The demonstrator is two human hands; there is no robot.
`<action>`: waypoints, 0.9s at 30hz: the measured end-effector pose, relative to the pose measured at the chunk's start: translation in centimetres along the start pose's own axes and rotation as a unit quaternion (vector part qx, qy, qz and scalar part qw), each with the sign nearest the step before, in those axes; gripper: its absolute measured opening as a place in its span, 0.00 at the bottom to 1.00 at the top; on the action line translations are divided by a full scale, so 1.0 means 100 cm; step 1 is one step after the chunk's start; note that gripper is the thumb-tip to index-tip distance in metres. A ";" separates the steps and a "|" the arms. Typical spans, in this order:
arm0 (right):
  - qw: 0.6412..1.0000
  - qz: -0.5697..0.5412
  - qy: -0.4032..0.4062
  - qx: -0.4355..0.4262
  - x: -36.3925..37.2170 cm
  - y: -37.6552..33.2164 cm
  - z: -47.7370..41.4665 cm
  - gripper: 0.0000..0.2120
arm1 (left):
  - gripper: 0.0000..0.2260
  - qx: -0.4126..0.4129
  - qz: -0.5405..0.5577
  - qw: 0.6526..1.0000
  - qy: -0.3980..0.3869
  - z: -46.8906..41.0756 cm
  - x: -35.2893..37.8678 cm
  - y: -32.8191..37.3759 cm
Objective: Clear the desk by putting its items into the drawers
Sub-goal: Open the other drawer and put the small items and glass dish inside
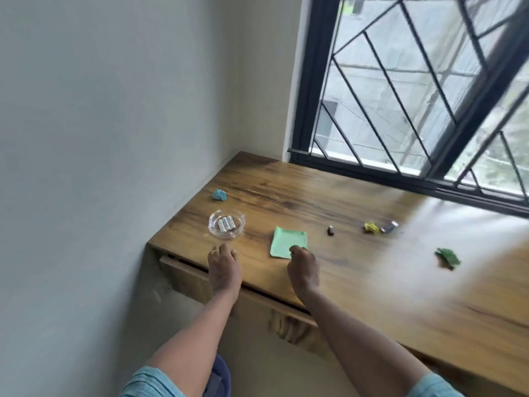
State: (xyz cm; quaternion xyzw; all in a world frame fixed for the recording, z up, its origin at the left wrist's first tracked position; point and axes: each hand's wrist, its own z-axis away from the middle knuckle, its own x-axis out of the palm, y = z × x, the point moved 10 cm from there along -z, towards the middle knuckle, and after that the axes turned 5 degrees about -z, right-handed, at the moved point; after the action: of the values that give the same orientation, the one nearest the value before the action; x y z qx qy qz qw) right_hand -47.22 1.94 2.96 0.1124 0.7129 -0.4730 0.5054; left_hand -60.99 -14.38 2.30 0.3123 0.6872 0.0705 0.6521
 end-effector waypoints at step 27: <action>0.988 0.147 -0.036 -0.036 0.017 0.051 0.175 0.24 | 0.27 0.275 -0.245 0.900 -0.231 0.176 0.057 0.008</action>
State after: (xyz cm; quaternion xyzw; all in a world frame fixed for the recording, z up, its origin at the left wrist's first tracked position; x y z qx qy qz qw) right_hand -33.99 -9.64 -2.03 0.1807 0.6867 -0.3710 0.5985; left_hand -43.87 -16.28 -4.63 0.3082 0.5638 -0.3580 0.6775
